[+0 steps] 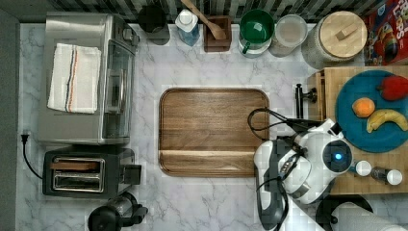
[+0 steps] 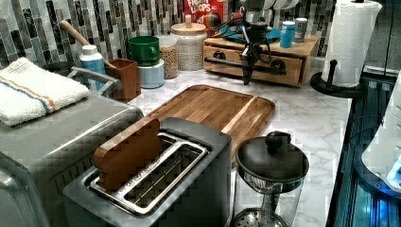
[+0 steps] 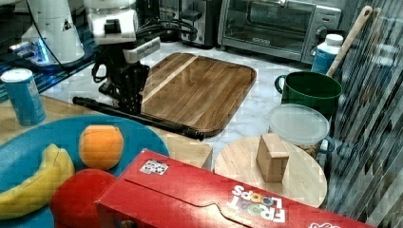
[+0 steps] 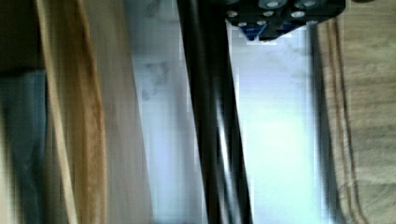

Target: Close the drawer.

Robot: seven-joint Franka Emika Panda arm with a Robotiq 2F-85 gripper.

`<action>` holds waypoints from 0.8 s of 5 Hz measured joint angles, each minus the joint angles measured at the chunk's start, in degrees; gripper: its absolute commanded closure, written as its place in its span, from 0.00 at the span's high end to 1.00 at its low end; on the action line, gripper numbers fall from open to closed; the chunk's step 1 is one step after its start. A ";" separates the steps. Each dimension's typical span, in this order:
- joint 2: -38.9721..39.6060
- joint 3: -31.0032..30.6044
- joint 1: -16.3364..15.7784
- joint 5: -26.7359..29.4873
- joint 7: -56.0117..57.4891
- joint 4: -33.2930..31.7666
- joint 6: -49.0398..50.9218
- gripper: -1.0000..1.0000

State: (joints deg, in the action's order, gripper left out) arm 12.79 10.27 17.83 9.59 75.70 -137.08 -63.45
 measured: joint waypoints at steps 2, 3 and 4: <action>3.22 0.31 0.63 -1.99 5.09 3.13 0.11 0.00; 4.47 0.41 0.11 -5.30 5.09 3.69 -0.56 0.00; 4.89 0.24 -0.22 -7.07 5.15 4.70 -0.45 0.00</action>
State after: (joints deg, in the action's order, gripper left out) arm 17.68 10.51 17.61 2.52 80.85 -132.38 -63.90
